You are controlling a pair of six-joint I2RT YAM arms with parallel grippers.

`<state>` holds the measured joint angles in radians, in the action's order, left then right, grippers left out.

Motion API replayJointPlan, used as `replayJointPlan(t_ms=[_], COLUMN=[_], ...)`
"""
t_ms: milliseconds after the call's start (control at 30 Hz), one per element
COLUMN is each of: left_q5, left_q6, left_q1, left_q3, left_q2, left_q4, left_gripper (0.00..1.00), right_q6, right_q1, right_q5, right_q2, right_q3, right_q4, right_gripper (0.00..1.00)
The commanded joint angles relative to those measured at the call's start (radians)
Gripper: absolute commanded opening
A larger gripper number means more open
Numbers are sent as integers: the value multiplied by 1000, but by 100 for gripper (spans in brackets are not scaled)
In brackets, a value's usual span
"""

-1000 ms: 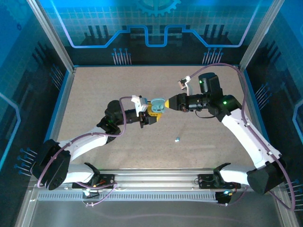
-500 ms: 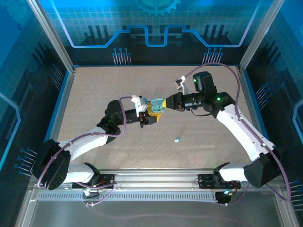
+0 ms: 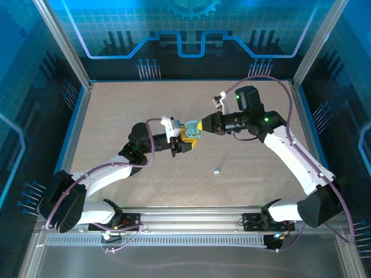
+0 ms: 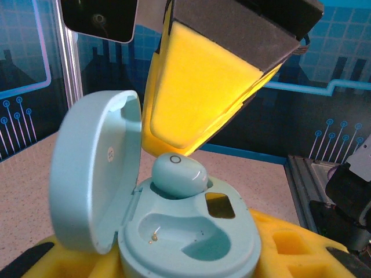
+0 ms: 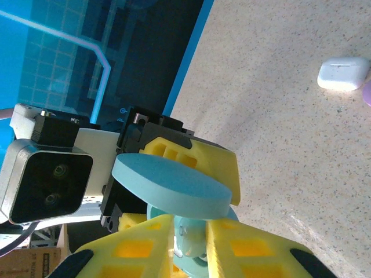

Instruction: Insert wireless bluetooth earbuds into charging case

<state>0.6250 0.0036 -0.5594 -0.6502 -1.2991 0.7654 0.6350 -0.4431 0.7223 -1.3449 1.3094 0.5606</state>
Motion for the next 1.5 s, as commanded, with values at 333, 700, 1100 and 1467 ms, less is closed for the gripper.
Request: replayJointPlan(t_ms=[333, 700, 1100, 1467], left_q5=[-2, -64, -80, -85], left_q6=[42, 53, 42, 45], left_q1=[-6, -5, -6, -4], left_q3=[-16, 10, 26, 31], left_q2=[26, 48, 63, 66], left_q4=[20, 41, 68, 64], left_gripper=[35, 34, 34, 34], right_q6=[-46, -14, 145, 152], right_q1=[-11, 108, 75, 23], right_q5=[-10, -459, -396, -402], right_q2=[39, 317, 102, -158], right_q3=[32, -193, -562, -536], right_q4=[51, 234, 58, -67], right_gripper=[33, 40, 41, 47])
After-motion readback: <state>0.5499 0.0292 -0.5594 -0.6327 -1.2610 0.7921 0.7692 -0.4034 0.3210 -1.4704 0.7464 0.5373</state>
